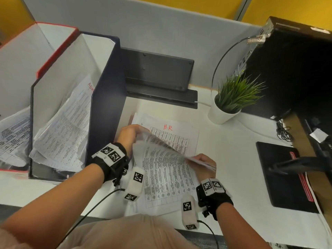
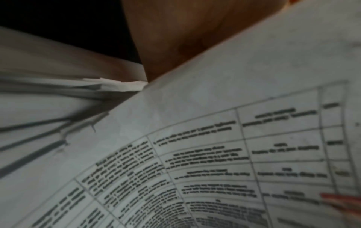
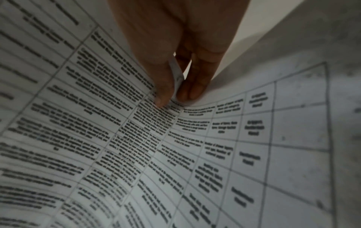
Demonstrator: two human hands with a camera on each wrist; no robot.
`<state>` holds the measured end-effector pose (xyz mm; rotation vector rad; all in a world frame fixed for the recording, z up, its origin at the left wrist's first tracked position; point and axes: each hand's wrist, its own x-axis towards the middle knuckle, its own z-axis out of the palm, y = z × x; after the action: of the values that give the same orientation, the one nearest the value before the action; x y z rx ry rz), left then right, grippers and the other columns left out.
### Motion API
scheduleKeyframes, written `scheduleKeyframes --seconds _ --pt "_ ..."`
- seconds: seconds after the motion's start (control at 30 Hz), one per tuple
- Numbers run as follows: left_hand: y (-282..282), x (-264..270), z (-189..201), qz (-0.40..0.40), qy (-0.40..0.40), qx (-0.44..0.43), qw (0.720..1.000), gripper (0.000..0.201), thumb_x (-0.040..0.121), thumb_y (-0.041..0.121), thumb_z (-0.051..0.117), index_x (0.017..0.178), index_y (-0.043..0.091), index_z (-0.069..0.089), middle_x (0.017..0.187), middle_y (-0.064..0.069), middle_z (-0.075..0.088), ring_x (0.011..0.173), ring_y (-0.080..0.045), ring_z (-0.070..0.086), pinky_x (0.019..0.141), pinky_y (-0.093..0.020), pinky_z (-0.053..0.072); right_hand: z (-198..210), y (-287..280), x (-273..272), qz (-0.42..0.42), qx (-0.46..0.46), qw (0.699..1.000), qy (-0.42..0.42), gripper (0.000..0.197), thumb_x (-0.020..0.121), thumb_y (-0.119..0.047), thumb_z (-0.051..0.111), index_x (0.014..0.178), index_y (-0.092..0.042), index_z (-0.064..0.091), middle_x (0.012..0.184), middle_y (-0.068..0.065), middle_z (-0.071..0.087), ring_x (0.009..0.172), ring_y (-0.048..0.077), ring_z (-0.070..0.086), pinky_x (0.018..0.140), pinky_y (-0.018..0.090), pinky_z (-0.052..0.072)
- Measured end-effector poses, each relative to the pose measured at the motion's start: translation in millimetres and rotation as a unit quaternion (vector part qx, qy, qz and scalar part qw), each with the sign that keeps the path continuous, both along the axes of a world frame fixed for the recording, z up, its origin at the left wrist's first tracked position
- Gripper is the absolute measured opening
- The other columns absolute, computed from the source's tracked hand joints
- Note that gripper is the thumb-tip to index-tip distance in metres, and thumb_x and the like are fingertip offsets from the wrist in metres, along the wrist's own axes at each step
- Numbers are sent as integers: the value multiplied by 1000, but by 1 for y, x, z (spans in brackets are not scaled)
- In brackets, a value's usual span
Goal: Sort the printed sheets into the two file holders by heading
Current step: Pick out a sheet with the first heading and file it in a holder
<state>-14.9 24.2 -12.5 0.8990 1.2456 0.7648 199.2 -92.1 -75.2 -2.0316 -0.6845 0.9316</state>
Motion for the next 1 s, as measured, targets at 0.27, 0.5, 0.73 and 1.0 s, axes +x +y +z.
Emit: scheduleKeyframes --seconds 0.27,0.5,0.73,1.0 --pt "22 -6 -30 -11 205 -37 978 12 89 7 52 82 9 61 90 -14 60 78 -25 57 67 -32 51 -13 -21 7 3 150 988 40 41 70 23 61 55 -15 54 45 -11 56 42 -5 48 47 7 39" --pt "20 -8 -29 -58 212 -46 974 15 76 9 75 88 9 66 107 -14 64 98 -31 62 92 -40 51 -12 -8 3 -4 109 992 63 49 79 22 55 48 -17 57 47 -1 50 41 -4 50 52 7 41" --pt "6 -4 -19 -73 124 47 988 18 87 -2 54 91 9 67 89 -4 64 82 -19 59 69 -23 48 9 -3 3 -84 79 986 120 31 79 12 58 58 -11 52 65 1 53 55 6 56 51 10 44" --pt "-8 -9 -16 -46 2 -10 999 32 87 4 37 58 12 49 60 -1 59 62 -18 52 61 -28 41 23 -3 -5 -62 73 995 -36 36 62 -5 84 71 -12 49 69 1 57 69 21 58 69 35 53"
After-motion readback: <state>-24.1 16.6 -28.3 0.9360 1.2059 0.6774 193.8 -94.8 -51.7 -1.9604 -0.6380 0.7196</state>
